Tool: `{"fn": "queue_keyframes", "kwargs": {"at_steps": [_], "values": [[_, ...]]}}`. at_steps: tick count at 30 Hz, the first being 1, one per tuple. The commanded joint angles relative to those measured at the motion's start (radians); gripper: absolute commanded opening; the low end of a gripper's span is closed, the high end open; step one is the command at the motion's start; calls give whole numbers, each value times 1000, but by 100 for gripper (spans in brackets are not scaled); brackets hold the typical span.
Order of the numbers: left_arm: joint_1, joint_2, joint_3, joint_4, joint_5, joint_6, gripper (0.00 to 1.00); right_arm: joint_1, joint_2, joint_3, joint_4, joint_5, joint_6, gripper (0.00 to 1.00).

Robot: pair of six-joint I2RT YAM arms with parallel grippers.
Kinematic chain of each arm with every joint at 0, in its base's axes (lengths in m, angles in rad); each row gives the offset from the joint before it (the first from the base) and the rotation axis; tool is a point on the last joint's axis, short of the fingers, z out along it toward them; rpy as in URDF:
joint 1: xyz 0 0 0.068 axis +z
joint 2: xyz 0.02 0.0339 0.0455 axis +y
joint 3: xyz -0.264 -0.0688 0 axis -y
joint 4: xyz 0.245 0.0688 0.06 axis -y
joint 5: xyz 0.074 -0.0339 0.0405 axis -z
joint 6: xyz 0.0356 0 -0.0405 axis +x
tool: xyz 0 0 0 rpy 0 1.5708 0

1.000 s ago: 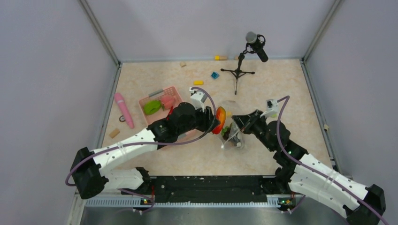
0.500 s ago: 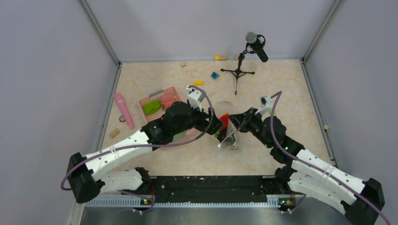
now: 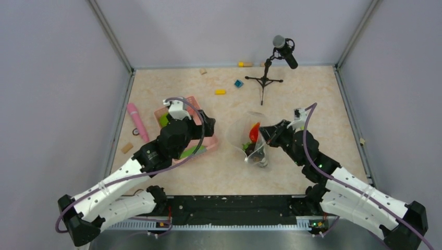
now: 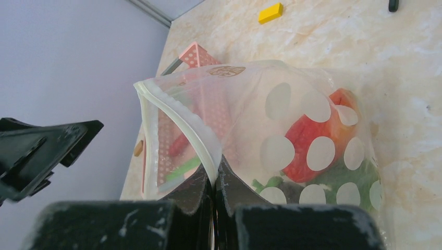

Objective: Place the food in the zip-top bag and seal the zipper
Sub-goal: Place the fake fruit in the zipper food storage bag, then pick up the fake fruit from the bin.

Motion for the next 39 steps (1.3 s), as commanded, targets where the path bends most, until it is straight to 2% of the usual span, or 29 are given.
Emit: {"fn": "queue_keyframes", "kwargs": {"at_steps": [1,6,10,15,20,24,27,30,39], "values": [[140,-14,-45,-62,-89,-62,99,0,-38,8,3,54,-10,0],[370,71,-81,-3,47,-53,99,0,-52,-19,9,73,-6,0],[485,195,-56,48,68,-25,98,0,-52,-27,8,88,-9,0],[632,385,3,151,259,40,98,0,-53,-30,11,103,-15,0],[684,601,162,123,259,158,98,0,-56,-25,10,98,-25,0],[718,706,226,143,375,201,98,0,-62,-22,7,94,-35,0],[721,781,278,111,366,214,95,-1,-73,-27,2,98,-36,0],[725,832,330,33,438,227,91,0,-89,-34,-1,106,-37,0],[724,885,342,38,421,229,86,0,-122,-34,-31,124,-37,0]]}}
